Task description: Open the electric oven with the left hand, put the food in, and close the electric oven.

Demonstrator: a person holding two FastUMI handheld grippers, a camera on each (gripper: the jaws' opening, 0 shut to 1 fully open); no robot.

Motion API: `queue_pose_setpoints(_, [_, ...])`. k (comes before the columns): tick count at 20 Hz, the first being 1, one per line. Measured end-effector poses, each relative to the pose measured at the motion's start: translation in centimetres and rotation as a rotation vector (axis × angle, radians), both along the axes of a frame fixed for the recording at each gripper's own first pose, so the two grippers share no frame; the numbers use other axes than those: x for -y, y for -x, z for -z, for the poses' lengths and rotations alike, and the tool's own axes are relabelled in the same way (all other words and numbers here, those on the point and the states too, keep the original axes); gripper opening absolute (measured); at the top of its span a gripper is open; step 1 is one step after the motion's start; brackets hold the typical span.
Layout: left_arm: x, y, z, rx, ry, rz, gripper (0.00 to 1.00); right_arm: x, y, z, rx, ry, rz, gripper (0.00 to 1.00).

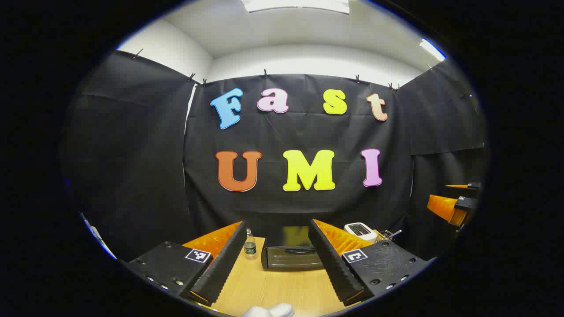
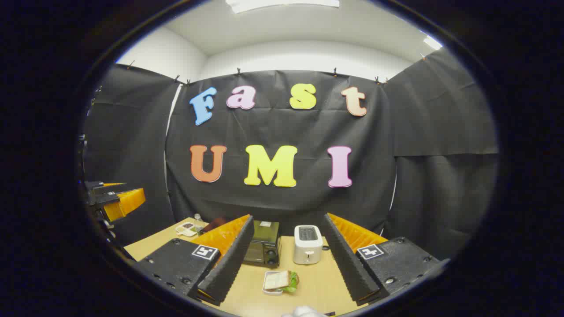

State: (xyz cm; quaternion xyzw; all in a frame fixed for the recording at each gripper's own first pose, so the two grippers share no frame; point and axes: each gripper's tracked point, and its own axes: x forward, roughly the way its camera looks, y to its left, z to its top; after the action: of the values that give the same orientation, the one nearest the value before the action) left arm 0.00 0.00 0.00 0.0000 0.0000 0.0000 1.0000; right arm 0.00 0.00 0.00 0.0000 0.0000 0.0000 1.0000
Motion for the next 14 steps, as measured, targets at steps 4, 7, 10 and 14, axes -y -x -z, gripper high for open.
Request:
queue_pose_setpoints(4, [0.5,-0.2,-0.2,0.006,-0.015,0.009,0.92,0.1,0.0,-0.3,0.006,-0.004,0.002,0.92])
queue_pose_setpoints(7, [0.5,-0.6,-0.1,0.003,-0.018,0.011,0.92,0.3,-0.1,-0.5,0.008,0.002,0.008,0.92])
queue_pose_setpoints(10, [0.7,-0.8,0.1,-0.001,-0.016,0.014,0.92,0.4,-0.2,-0.3,0.003,0.002,0.01,0.92])
queue_pose_setpoints(14, [0.8,-1.5,0.4,-0.004,-0.02,0.013,0.92,0.7,-0.6,-0.3,0.001,-0.003,0.012,1.0])
